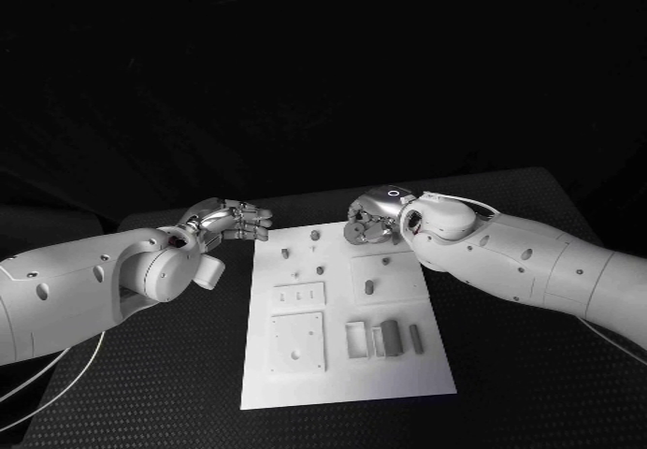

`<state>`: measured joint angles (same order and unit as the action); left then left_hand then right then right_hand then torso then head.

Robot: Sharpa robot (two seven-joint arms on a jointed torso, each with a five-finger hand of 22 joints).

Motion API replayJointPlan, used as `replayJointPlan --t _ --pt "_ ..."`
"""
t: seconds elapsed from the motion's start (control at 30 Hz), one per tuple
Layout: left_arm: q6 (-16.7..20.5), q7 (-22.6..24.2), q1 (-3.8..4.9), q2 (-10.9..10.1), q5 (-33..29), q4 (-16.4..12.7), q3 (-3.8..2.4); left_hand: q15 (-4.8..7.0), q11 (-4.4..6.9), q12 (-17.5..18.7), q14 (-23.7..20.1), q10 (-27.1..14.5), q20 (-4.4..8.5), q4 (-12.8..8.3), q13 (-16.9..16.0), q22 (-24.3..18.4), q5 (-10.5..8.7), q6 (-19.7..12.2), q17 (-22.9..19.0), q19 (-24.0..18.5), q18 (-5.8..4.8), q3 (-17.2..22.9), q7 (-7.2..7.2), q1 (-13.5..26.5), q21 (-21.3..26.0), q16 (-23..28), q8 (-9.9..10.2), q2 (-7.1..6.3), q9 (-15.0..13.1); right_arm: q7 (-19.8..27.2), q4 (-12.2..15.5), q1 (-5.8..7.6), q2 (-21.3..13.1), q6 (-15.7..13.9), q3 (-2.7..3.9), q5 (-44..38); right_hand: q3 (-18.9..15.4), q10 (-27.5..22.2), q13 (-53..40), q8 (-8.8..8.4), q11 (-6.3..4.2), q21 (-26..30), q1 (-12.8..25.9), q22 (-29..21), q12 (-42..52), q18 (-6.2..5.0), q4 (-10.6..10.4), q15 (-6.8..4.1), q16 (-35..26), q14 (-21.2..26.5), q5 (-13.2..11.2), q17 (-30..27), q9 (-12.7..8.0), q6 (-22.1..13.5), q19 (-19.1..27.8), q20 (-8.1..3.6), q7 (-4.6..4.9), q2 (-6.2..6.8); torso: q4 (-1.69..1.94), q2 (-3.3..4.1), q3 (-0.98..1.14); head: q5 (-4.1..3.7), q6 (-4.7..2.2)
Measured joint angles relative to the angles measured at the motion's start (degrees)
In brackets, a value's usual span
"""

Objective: Assemble the parts on the task board

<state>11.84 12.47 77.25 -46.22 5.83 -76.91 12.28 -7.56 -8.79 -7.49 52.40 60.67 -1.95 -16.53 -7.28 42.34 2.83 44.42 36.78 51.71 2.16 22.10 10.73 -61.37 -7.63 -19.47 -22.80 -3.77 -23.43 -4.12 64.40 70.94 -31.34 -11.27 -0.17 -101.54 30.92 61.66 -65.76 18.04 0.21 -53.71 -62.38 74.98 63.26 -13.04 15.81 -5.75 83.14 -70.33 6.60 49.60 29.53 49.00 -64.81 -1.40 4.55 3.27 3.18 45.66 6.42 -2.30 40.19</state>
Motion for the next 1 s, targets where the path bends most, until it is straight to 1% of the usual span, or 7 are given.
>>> replayJointPlan --t 0.17,0.37,0.63,0.77,0.87,1.0 --pt "0.0 0.0 0.0 -0.02 0.0 0.0 0.0 0.0 0.0 0.0 0.0 0.0 0.0 0.0 0.0 0.0 0.0 0.0 0.0 0.0 0.0 0.0 0.0 0.0 0.0 0.0 0.0 0.0 0.0 -0.48 1.0 0.15 0.68 -0.31 0.02 -0.43 0.01 0.01 0.05 -0.02 0.0 0.0 0.0 0.0 -0.01 -0.04 -0.01 0.0 0.0 0.0 0.0 0.0 0.0 0.02 -0.19 -0.1 -0.02 0.0 0.06 0.01 -0.03 0.14 0.13" --pt "0.03 -0.01 0.01 -0.03 0.0 -0.06 -0.01 0.0 0.0 0.0 0.0 0.0 0.0 0.0 0.0 0.0 0.0 0.0 0.0 0.0 0.0 0.0 0.0 0.0 0.0 0.0 0.0 0.0 0.0 -1.02 2.73 0.22 1.84 -1.04 0.02 -1.55 0.16 0.1 0.11 -0.25 0.08 0.0 0.0 0.0 -0.01 -0.14 -0.16 0.01 0.0 0.0 0.0 -0.01 -0.01 0.03 -0.31 -0.12 -0.03 0.0 0.04 0.01 -0.03 0.47 0.17" --pt "0.12 -0.01 0.01 -0.04 0.0 -0.18 -0.01 0.0 0.0 0.0 0.0 0.0 0.0 0.0 0.0 0.0 0.0 0.0 -0.01 0.0 0.0 0.0 0.0 0.0 0.0 0.0 0.0 0.0 0.0 -1.53 3.26 0.25 3.83 -2.21 0.0 -4.2 0.16 0.11 0.24 -0.26 0.08 0.0 0.15 0.0 0.2 -0.2 -0.16 -0.17 0.0 -0.18 0.0 -0.01 -0.03 0.08 -0.31 -0.12 -0.07 0.15 0.0 0.01 -0.03 1.07 0.23" --pt "0.17 -0.01 0.01 -0.03 0.0 -0.19 -0.01 0.0 0.0 0.0 0.0 0.0 0.0 0.0 0.0 0.0 0.0 0.0 -0.01 0.0 0.0 0.0 0.0 0.0 0.0 0.0 0.0 0.0 0.0 -1.81 3.15 0.25 4.91 -2.91 -0.13 -5.8 0.16 0.21 0.29 -0.27 -0.01 0.0 0.16 0.0 0.2 -0.22 -0.16 -0.18 0.0 -0.2 0.0 -0.01 -0.04 0.22 -0.55 -0.17 -0.21 0.16 0.0 0.01 -0.01 1.33 0.29" --pt "0.21 -0.01 0.01 0.01 0.0 -0.19 -0.01 0.0 0.0 0.0 0.0 0.0 0.0 0.0 0.0 0.0 0.0 0.0 -0.01 0.0 0.0 0.0 0.0 0.0 0.0 0.0 0.0 0.0 0.0 -1.92 3.05 0.26 5.77 -3.34 -0.53 -6.95 0.16 0.21 0.38 -0.53 -0.01 0.0 0.23 0.0 0.2 -0.23 -0.16 -0.18 0.0 -0.2 0.0 -0.01 -0.04 0.23 -0.6 -0.22 -0.21 0.23 0.0 0.01 -0.02 1.49 0.3" --pt "0.27 -0.01 0.01 0.07 0.0 -0.13 -0.01 0.0 0.0 0.0 0.0 0.0 0.0 0.0 0.0 0.0 0.0 0.0 -0.01 0.0 0.0 0.0 0.0 0.0 0.0 0.0 0.0 0.0 0.0 -2.0 2.69 0.25 6.51 -3.77 -1.46 -8.04 0.26 0.22 0.45 -0.54 -0.01 0.0 0.23 0.0 0.2 -0.23 -0.26 -0.18 0.0 -0.2 0.0 -0.01 -0.03 0.23 -0.6 -0.22 -0.22 0.23 -0.01 0.0 -0.01 1.71 0.37"
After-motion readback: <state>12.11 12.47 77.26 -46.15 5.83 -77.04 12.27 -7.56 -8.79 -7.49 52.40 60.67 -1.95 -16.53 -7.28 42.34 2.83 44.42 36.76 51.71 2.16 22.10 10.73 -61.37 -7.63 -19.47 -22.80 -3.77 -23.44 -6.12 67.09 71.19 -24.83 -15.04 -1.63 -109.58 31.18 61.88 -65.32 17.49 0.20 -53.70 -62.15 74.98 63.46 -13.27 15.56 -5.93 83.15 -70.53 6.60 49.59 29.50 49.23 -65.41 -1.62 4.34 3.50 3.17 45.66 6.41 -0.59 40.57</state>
